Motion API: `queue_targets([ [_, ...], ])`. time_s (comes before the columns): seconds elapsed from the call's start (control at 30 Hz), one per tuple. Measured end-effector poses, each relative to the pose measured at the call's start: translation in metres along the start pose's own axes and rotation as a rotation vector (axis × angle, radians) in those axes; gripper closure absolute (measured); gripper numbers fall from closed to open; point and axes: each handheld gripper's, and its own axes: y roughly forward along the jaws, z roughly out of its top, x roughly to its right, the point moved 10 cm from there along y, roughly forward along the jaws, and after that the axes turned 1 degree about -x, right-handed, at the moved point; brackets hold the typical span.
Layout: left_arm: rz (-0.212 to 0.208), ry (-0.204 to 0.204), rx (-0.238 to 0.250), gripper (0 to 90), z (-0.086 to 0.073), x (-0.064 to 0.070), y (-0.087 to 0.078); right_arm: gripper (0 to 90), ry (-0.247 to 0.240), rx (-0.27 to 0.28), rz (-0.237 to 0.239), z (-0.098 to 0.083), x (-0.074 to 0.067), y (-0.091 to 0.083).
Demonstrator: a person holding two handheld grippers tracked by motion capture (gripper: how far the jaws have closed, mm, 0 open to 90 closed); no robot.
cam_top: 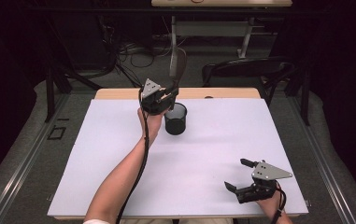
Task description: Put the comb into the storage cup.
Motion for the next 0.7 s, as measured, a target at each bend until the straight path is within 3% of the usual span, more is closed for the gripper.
queue_targets([
  [0.7,-0.004,-0.004,0.013,72.5,-0.0069,-0.0006,0.0066,0.0,0.002,-0.001,0.000,-0.0002,0.0006,-0.0005],
])
